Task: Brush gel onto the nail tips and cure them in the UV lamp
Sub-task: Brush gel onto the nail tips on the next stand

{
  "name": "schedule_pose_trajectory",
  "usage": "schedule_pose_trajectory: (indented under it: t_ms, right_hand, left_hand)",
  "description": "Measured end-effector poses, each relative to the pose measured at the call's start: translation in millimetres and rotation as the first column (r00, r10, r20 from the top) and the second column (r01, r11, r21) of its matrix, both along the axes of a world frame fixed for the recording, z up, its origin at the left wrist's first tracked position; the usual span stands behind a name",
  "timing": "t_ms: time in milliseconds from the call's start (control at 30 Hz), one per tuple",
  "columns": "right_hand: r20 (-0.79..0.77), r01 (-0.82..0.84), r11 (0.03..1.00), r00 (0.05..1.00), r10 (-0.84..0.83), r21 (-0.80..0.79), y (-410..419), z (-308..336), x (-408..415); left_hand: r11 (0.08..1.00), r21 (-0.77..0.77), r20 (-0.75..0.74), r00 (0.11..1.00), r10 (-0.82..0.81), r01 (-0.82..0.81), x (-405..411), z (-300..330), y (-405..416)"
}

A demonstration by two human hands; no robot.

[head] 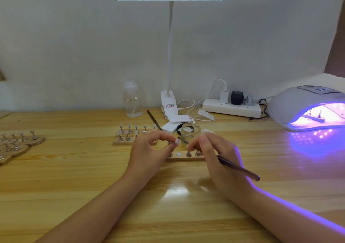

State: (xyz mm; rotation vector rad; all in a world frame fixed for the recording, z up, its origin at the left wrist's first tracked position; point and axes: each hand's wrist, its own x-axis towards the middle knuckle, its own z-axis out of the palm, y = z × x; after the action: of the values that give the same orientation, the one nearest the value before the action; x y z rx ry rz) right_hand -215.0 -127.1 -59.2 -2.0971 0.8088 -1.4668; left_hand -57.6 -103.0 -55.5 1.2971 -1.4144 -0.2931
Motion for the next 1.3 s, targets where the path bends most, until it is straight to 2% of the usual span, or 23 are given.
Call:
schedule_pose_trajectory:
  t_ms: [133,200,300,433,600,733,867,1067,1167,1300]
  right_hand:
    - [0.012,-0.024,0.995,1.000,0.025,-0.101,0.8,-1.8,0.3]
    - [0.036,0.001,0.997,0.999,0.001,-0.071,-0.7,-1.6,0.4]
    - [-0.013,0.012,0.999,1.000,-0.012,-0.032,-1.2,-0.8,1.1]
    - [0.012,-0.024,0.994,1.000,0.025,-0.107,0.7,-1.6,0.7]
    - [-0.034,0.023,1.000,0.999,-0.023,0.003,1.1,0.6,1.6]
    - [0.032,-0.046,0.998,0.998,0.047,-0.037,2.8,0.1,1.0]
    - [0.022,0.006,0.999,1.000,-0.007,0.036,1.6,2.1,1.4]
    - [0.091,-0.092,0.994,0.992,0.086,0.065,4.1,1.6,0.3]
    - [0.063,-0.047,0.995,0.997,0.042,0.087,3.4,3.6,-0.2]
    - [0.069,-0.104,0.991,0.993,0.099,0.080,4.3,2.0,0.7]
  left_hand:
    - [1.000,-0.005,0.007,1.000,0.002,-0.002,0.4,-0.2,-1.5]
    - [1.000,-0.009,0.018,1.000,0.005,-0.005,0.1,-0.1,-1.6]
    - [1.000,-0.016,0.021,1.000,0.007,-0.007,0.0,0.2,-0.9]
    - [1.000,-0.016,0.023,1.000,0.007,-0.006,0.3,-0.3,-1.1]
    - [1.000,-0.022,0.029,0.999,0.015,-0.014,-0.4,-0.1,-0.5]
    - [1.000,-0.019,0.027,0.999,0.018,-0.017,-0.3,0.2,-0.3]
    - [0.999,-0.022,0.032,0.999,0.028,-0.028,-0.1,0.1,-0.8]
    - [1.000,-0.011,0.018,0.999,0.027,-0.027,0.3,-1.0,-1.1]
    - [1.000,-0.008,0.013,1.000,0.024,-0.024,-0.3,-0.5,-0.7]
    - [1.000,-0.002,-0.009,1.000,0.013,-0.013,-0.8,0.3,0.4]
